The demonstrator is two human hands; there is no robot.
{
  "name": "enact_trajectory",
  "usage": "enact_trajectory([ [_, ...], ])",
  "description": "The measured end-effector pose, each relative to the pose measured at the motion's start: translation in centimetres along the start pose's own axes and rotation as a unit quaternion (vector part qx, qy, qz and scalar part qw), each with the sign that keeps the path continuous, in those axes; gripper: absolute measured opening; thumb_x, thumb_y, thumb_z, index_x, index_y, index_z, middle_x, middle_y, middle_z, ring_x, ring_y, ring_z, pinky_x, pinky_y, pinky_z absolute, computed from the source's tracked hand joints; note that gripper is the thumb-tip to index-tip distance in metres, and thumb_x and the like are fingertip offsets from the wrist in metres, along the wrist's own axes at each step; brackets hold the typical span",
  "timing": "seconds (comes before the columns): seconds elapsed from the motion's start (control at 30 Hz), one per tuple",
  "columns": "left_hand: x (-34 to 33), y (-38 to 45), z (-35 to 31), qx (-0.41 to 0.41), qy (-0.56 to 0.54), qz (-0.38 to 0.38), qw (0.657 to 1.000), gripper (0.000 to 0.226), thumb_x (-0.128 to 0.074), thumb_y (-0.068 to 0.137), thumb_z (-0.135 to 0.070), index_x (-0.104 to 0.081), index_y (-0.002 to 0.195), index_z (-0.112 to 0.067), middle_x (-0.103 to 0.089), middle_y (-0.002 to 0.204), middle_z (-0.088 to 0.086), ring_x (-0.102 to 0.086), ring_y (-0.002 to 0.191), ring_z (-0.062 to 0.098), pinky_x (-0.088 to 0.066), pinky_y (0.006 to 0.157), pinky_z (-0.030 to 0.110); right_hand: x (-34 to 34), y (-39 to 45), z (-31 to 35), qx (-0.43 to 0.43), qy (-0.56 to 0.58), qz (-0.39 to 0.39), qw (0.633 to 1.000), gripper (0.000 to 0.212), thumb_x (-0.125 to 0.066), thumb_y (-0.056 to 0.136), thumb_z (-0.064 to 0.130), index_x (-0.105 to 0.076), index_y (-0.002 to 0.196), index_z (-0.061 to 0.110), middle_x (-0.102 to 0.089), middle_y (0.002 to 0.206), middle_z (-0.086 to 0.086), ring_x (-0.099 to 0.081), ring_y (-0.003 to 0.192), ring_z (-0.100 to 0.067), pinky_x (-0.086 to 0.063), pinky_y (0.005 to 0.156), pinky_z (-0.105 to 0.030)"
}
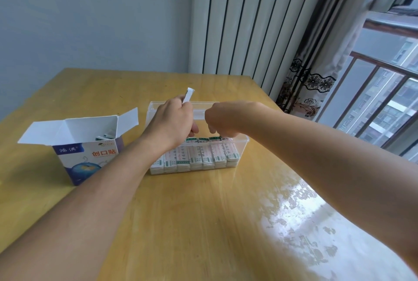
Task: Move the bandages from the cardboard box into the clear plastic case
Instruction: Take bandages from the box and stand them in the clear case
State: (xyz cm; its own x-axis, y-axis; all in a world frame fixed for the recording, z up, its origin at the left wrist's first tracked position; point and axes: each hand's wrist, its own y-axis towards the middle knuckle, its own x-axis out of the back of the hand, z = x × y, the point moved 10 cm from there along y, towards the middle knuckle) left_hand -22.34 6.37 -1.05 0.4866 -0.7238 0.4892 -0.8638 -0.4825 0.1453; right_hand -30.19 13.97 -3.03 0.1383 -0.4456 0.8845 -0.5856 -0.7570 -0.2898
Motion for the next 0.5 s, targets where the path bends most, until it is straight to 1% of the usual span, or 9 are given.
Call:
enact_trajectory([
  [0.07, 0.0, 0.0, 0.0, 0.000, -0.001, 0.000, 1.000, 0.022, -0.031, 0.100, -0.017, -0.053, 0.101, -0.014, -0.074, 0.074, 0.007, -0.071, 0.071, 0.021, -0.060, 0.081, 0.046, -0.1, 0.1, 0.0, -0.002, -0.004, 0.005, 1.000, 0.040, -0.064, 0.093, 0.005, -0.062, 0.132, 0.016, -0.065, 0.119, -0.004, -0.065, 0.101, -0.025, -0.057, 0.085, -0.035],
  [0.2, 0.0, -0.1, -0.2, 0.000, -0.003, 0.002, 1.000, 0.021, -0.031, 0.100, -0.016, -0.051, 0.098, -0.015, -0.074, 0.075, 0.009, -0.071, 0.071, 0.021, -0.060, 0.082, 0.046, -0.2, 0.1, -0.2, -0.013, -0.009, 0.018, 1.000, 0.042, -0.065, 0.092, 0.004, -0.062, 0.132, 0.016, -0.065, 0.121, -0.004, -0.065, 0.103, -0.024, -0.057, 0.087, -0.035],
  [0.3, 0.0, -0.1, -0.2, 0.000, -0.005, 0.002, 1.000, 0.020, -0.031, 0.100, -0.016, -0.051, 0.100, -0.015, -0.074, 0.075, 0.009, -0.071, 0.071, 0.021, -0.060, 0.083, 0.047, -0.7, 0.4, -0.2, -0.017, -0.007, 0.042, 0.999, 0.044, -0.062, 0.092, 0.000, -0.062, 0.133, 0.015, -0.067, 0.121, -0.004, -0.066, 0.104, -0.023, -0.055, 0.079, -0.033],
  [0.33, 0.0, -0.1, -0.2, 0.000, -0.005, 0.003, 1.000, 0.020, -0.031, 0.100, -0.016, -0.051, 0.100, -0.015, -0.074, 0.075, 0.008, -0.071, 0.072, 0.021, -0.060, 0.083, 0.047, -1.1, 0.7, -0.2, -0.019, -0.006, 0.059, 0.998, 0.046, -0.061, 0.091, -0.001, -0.061, 0.134, 0.015, -0.068, 0.121, -0.003, -0.067, 0.105, -0.022, -0.054, 0.079, -0.033],
  [0.43, 0.0, -0.2, -0.1, 0.005, -0.006, 0.005, 1.000, 0.020, -0.032, 0.100, -0.017, -0.052, 0.103, -0.015, -0.074, 0.077, 0.008, -0.071, 0.073, 0.022, -0.060, 0.083, 0.046, -1.8, 1.2, -0.1, -0.027, 0.002, 0.095, 0.995, 0.052, -0.062, 0.090, -0.001, -0.055, 0.140, 0.012, -0.071, 0.118, -0.002, -0.067, 0.108, -0.021, -0.056, 0.093, -0.037],
  [0.5, 0.1, -0.2, -0.1, 0.006, -0.008, 0.005, 1.000, 0.021, -0.032, 0.100, -0.018, -0.052, 0.103, -0.015, -0.074, 0.077, 0.008, -0.071, 0.073, 0.022, -0.060, 0.083, 0.046, -1.8, 1.3, 0.0, -0.027, -0.002, 0.111, 0.993, 0.051, -0.058, 0.091, -0.004, -0.055, 0.140, 0.010, -0.074, 0.104, -0.001, -0.069, 0.102, -0.019, -0.057, 0.091, -0.036],
])
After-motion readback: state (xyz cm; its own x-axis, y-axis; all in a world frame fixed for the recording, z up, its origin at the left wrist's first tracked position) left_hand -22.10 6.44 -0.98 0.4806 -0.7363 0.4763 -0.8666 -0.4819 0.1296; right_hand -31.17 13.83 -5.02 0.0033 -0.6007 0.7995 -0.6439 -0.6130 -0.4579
